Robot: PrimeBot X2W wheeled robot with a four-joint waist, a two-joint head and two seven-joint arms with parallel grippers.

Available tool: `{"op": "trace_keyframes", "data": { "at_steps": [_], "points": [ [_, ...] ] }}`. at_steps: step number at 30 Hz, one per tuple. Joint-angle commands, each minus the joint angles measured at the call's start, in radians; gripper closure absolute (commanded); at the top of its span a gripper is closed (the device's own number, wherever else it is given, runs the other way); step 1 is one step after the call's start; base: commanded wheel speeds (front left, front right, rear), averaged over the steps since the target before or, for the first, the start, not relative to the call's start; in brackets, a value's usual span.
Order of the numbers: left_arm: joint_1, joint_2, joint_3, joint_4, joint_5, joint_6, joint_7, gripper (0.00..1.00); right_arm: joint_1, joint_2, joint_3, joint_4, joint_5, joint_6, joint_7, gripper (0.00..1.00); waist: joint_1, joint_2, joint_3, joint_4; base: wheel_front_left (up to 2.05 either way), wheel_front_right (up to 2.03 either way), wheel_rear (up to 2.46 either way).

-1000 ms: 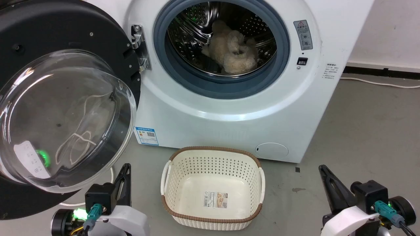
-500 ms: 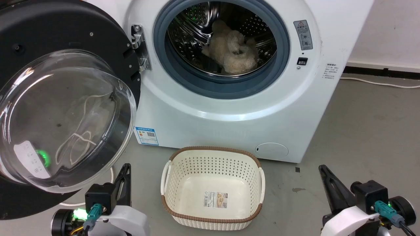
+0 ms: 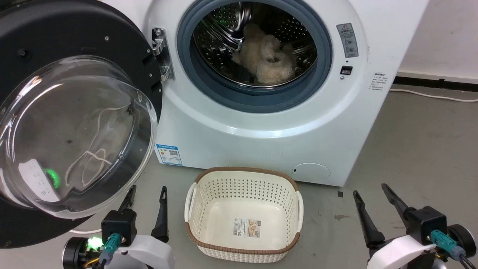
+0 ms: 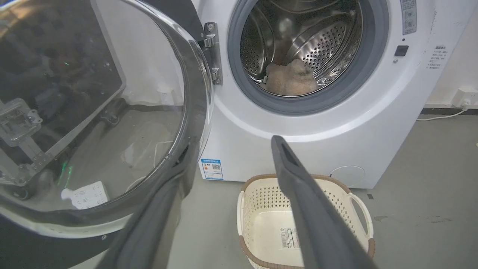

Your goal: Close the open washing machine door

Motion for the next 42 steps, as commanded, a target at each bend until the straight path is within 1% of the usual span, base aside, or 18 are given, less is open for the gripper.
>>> {"op": "trace_keyframes", "data": {
  "at_steps": [1,10,20,39,40,42],
  "points": [
    [-0.005,0.004,-0.006,-0.001,0.004,0.007,-0.011,0.0,0.006,-0.003,-0.004,-0.003,0.005,0.0,-0.011,0.0,0.0,0.0,-0.001,0.003,0.0,0.0,0.0],
    [-0.002,0.012,-0.022,-0.003,0.003,0.015,-0.027,0.0,0.015,-0.003,-0.003,-0.008,0.008,0.0,-0.028,0.0,0.0,0.0,-0.009,0.035,0.0,0.0,0.0],
    [0.006,0.028,-0.038,-0.006,0.001,0.025,-0.048,0.0,0.023,-0.003,0.014,-0.009,0.009,0.0,-0.049,0.0,0.0,0.0,-0.023,0.107,0.0,0.0,0.0],
    [0.058,0.045,-0.047,-0.067,0.0,0.089,-0.088,0.0,-0.028,-0.04,0.122,0.02,0.037,0.0,-0.089,0.0,0.0,0.0,-0.007,0.201,0.0,0.0,0.0],
    [0.068,0.05,-0.054,-0.078,0.001,0.103,-0.098,0.0,-0.039,-0.046,0.145,0.029,0.049,0.0,-0.099,0.0,0.0,0.0,-0.007,0.221,0.0,0.0,0.0],
    [0.071,0.053,-0.055,-0.082,0.0,0.108,-0.102,0.0,-0.044,-0.048,0.153,0.032,0.053,0.0,-0.103,0.0,0.0,0.0,-0.007,0.23,0.0,0.0,0.0]
  ]
}}
